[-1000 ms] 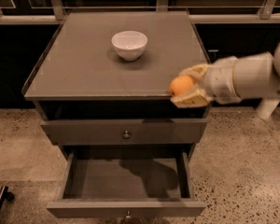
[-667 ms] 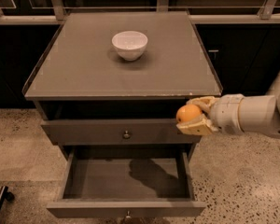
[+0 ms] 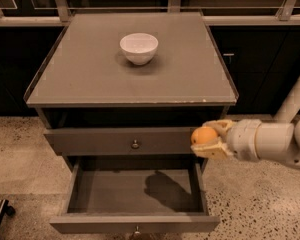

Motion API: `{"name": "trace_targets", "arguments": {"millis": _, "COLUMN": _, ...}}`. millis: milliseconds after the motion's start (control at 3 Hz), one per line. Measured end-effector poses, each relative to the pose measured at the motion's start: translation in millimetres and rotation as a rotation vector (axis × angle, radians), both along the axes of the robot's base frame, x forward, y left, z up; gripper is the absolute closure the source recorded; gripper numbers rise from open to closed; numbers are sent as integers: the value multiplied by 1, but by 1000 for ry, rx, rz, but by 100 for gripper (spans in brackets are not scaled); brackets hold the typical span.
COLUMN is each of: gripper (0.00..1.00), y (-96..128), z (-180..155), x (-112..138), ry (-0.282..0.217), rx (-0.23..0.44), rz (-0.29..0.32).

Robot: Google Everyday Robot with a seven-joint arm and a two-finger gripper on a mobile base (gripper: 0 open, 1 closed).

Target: Place orange into middle drawer

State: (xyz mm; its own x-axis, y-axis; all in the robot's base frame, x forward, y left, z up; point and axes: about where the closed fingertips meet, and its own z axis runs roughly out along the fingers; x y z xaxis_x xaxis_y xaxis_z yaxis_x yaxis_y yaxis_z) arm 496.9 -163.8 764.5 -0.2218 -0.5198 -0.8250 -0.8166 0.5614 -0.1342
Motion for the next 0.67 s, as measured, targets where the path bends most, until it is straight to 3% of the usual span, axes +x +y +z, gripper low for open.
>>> {"name": "trace_targets", "arguments": {"millis": 333, "gripper": 100, "y": -6, "z": -73, "x": -17, "ry": 93, "rx": 114, "rz": -100}}
{"name": "trace_targets", "arguments": {"millis": 667, "gripper": 100, "y": -5, "z": -138, "x": -28, "ry": 133, "rx": 178, "rz": -200}}
